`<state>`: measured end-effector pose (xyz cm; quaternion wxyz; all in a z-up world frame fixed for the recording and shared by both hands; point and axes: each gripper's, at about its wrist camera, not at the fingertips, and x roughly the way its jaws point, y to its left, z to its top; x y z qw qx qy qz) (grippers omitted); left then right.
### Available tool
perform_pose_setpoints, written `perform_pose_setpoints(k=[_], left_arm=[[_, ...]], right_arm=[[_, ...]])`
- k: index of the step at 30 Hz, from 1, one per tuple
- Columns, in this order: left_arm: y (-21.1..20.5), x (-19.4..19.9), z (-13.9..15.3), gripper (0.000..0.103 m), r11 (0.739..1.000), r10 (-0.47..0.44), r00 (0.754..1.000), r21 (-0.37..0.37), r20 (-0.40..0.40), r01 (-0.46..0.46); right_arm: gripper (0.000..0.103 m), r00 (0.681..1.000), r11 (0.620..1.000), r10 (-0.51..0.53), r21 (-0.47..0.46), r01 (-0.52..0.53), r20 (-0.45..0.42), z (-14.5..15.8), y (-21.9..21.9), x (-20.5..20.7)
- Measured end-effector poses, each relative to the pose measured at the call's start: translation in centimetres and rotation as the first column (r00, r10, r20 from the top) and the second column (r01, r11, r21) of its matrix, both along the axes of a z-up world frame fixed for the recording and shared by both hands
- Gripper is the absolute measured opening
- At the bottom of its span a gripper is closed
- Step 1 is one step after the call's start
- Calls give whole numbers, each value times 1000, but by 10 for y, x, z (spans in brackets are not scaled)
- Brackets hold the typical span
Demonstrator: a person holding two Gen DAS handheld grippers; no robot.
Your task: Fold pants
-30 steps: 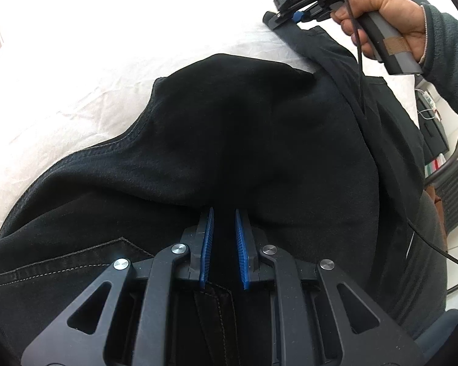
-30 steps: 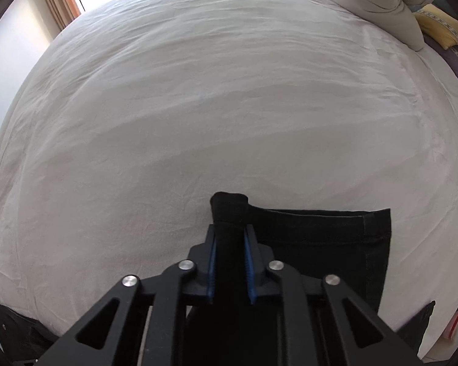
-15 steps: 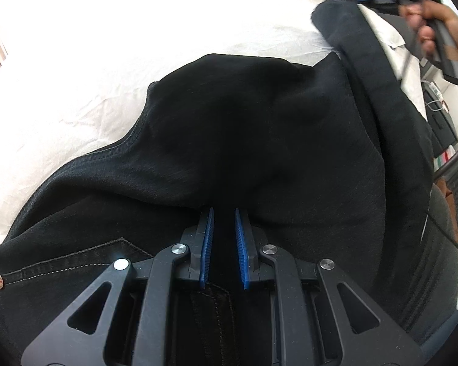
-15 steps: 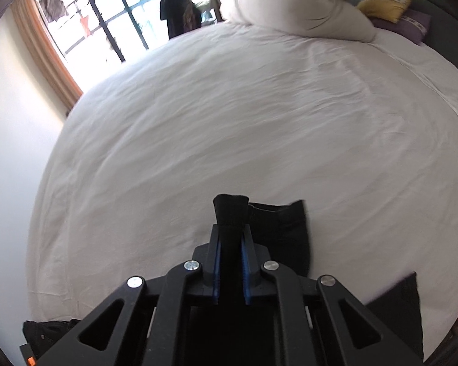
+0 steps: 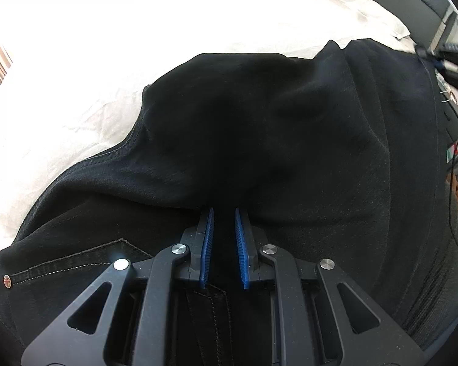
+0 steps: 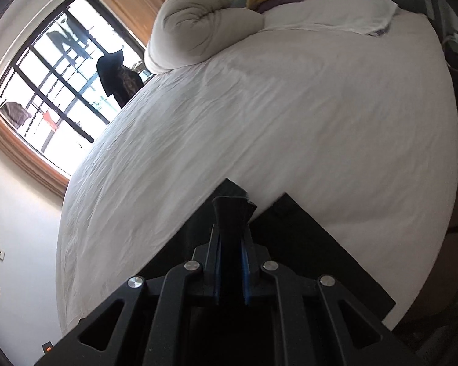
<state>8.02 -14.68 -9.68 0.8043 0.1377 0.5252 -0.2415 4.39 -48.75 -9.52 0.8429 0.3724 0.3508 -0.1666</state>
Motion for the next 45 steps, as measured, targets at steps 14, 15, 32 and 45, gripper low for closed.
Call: perform_pose_setpoints(k=[14,15,32,45], left_arm=[[-4,-7,-2,14,1000,2,999,19,33,-2],[-4,-8,-2,14,1000,2,999,20,34,-2],[5,-13,-1,14,1000,23,998,-2,57,-23],[3,-18,4,14,999,32,997,1,69,-32]], right_arm=[[11,983,980,-186,77,186,-2,-50,-23,-67],[11,980,977,-197,85,197,-6,-55,-24,-69],[11,963,950,-270,157,268,-10,-76,-26,-93],[58,904,905,-415,51,421,-107,-57,-48,-128]])
